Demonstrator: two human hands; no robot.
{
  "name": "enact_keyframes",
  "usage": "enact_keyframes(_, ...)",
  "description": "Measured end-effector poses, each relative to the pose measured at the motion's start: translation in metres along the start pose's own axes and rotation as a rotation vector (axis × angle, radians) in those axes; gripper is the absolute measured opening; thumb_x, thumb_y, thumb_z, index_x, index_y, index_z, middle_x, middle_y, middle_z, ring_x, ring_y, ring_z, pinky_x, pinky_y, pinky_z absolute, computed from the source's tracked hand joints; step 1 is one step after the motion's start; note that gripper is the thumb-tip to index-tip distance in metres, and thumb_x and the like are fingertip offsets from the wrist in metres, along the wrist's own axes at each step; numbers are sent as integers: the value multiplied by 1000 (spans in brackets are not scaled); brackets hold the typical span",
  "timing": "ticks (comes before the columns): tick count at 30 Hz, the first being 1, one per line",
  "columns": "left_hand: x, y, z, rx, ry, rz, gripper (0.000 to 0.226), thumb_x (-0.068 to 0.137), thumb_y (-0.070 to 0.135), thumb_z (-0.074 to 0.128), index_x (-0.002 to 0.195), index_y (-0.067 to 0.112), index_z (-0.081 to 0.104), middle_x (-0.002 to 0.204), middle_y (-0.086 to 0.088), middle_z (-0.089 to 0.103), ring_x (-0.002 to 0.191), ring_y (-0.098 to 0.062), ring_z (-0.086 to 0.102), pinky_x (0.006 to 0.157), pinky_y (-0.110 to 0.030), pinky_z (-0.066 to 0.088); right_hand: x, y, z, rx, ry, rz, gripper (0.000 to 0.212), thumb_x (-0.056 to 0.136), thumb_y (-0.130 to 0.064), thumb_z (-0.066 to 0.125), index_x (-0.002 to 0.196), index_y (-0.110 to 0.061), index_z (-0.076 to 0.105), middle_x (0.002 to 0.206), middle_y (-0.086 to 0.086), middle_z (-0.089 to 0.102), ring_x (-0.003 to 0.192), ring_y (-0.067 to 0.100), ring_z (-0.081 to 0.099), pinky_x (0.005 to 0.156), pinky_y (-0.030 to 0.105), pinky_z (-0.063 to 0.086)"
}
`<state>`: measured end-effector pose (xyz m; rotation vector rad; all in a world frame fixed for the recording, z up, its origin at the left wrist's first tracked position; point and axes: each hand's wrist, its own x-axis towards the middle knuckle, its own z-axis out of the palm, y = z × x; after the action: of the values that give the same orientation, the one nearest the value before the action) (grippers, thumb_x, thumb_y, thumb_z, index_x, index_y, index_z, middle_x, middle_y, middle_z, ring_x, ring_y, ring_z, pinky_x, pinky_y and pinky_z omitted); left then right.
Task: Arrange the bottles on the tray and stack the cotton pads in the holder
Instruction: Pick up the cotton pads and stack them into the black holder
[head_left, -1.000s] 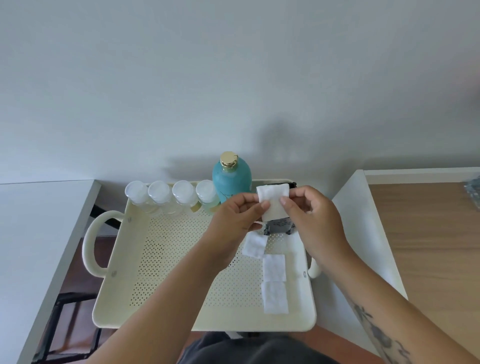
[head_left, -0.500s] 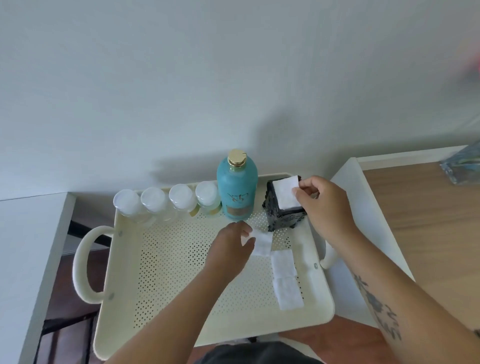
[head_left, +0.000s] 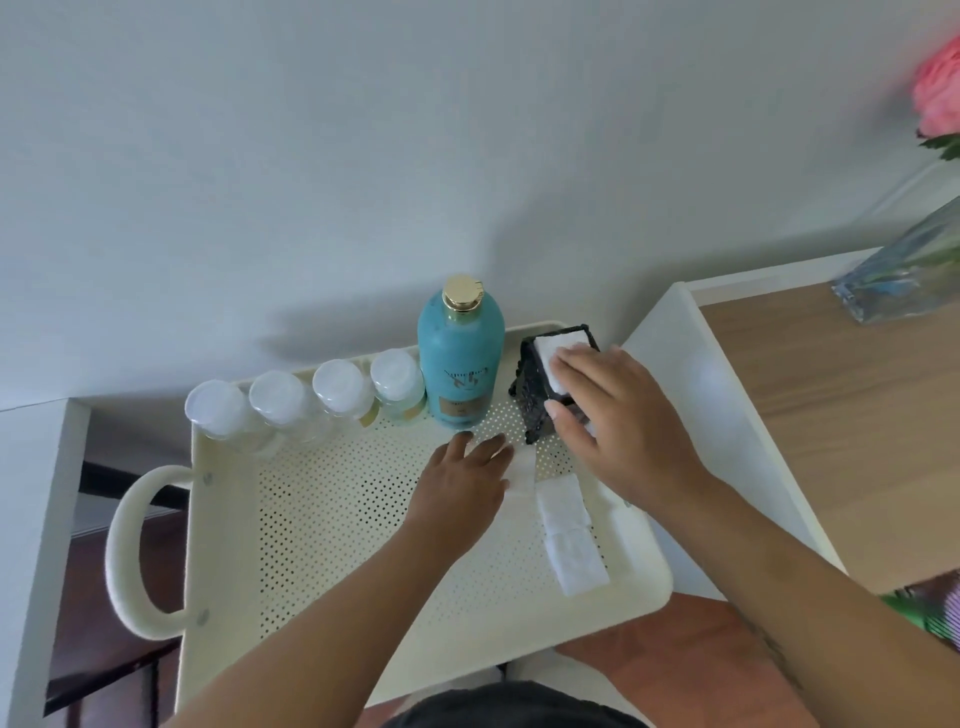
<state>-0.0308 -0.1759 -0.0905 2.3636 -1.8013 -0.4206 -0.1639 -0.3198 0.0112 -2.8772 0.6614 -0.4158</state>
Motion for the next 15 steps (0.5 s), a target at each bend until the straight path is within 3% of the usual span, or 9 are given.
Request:
enact_keyframes(6,-8,-5,-1,21,22,25,46,92,34,59,135,18,55,142,4,55,128,-31,48,102,-43,43,-5,0,4,-75,-61,4,44,97,-39,45,123,-7,61,126,5,64,122,20,56,115,46,30)
enact_keyframes(15,-15,-12,-7,-51,-17,-41,49,90,39,56,137,25,50,139,11,53,127,-21,42,103,-37,40,-1,-3,3,-125,-139,38,56,95,-52,36,119,-10,62,123,1,65,117,18,58,119,48,18)
